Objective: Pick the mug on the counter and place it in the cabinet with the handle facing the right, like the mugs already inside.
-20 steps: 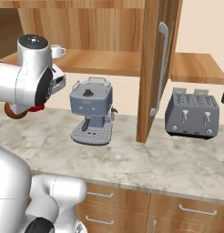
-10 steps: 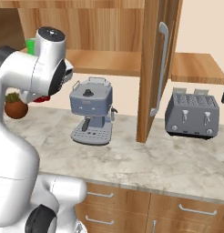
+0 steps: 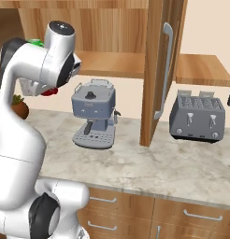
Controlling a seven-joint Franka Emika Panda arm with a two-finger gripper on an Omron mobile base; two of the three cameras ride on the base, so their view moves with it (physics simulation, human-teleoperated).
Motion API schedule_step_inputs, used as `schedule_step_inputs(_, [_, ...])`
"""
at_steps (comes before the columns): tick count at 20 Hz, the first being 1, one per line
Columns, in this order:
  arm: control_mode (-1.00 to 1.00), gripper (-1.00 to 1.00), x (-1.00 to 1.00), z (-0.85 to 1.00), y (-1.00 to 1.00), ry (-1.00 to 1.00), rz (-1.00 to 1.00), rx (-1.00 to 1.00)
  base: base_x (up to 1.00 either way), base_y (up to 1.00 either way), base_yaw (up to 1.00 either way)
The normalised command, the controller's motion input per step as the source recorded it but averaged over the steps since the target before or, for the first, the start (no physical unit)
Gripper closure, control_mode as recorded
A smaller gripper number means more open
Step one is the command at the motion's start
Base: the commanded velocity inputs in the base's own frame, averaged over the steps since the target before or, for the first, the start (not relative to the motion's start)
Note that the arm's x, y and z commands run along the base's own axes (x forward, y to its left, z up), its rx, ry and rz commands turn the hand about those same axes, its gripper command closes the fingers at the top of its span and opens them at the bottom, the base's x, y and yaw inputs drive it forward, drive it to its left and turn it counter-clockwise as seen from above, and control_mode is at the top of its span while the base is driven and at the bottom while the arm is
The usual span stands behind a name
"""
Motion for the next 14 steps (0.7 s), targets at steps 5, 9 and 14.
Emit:
schedule_step_inputs(5, [-1.0,1.0,0.44,0.05,-0.01,0.0,0.0,0.0,0.0,0.0,0.0])
schedule_step_inputs(9, [-1.0,1.0,0.39,0.08,0.0,0.0,0.0,0.0,0.0,0.0,0.0])
schedule_step_inputs(14, [-1.0,1.0,0.13,0.31,0.0,0.0,0.0,0.01,0.0,0.0,0.0])
